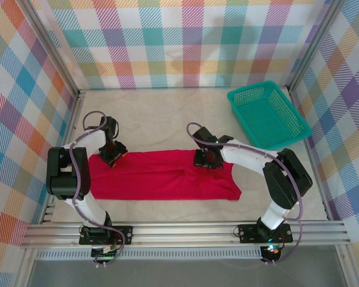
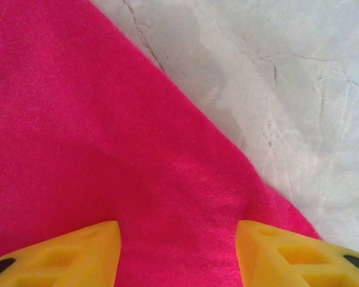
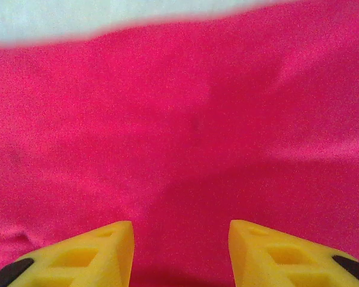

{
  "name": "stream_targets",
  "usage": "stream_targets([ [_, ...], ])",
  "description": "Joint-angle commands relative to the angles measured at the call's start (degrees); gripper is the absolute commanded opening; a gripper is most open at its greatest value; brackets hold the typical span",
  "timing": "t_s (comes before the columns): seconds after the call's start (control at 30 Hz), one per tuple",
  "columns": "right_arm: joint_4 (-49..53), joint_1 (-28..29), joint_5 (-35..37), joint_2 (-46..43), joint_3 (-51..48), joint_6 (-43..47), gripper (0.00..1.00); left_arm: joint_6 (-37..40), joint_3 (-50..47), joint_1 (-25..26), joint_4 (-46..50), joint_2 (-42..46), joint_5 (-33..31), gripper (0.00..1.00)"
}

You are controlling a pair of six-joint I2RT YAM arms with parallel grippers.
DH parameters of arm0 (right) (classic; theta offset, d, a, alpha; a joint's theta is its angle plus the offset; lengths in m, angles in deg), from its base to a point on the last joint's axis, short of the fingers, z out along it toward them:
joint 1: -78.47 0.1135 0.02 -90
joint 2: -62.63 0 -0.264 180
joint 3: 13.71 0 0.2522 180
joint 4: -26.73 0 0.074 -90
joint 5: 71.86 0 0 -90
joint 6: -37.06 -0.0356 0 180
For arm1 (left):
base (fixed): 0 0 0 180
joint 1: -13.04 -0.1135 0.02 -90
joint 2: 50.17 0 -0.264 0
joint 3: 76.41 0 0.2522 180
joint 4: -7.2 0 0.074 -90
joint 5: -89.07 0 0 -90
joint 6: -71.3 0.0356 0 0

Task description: Fold the inside-out t-shirt

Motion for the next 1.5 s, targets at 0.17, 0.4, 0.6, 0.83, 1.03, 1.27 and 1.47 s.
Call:
stream_targets([
  [0.17,-0.92,9.65,-1.61,-8.27,-12.55,-11.15,0.47,0.54,3.38,0.48,2.18,-0.39,1.13,0.53],
  [0.4,3.06,9.93,3.48,-11.91,-9.56,-10.56,0.50,1.35,5.27,0.45,4.81,1.83,-0.16,0.54],
  [0.6,-0.97,8.62,4.04,-8.73,-1.89,-6.34,0.55,3.56,6.44,0.32,7.32,2.50,1.07,0.54],
  [0.83,-3.84,8.00,-1.34,8.59,14.89,-4.38,0.56,5.48,2.17,-4.47,5.59,3.57,9.68,0.54],
  [1.03,-9.81,7.99,-5.89,16.27,10.99,-9.04,0.56,5.69,-1.97,-12.18,3.94,2.33,8.87,0.54],
  [1.27,-11.00,7.73,-7.08,15.49,4.91,-9.98,0.56,3.07,-2.93,-14.11,2.68,0.63,0.47,0.53],
  [1.47,-0.81,5.84,-0.72,3.88,8.29,-1.33,0.75,3.17,0.32,-8.25,8.41,10.46,-10.87,0.59],
])
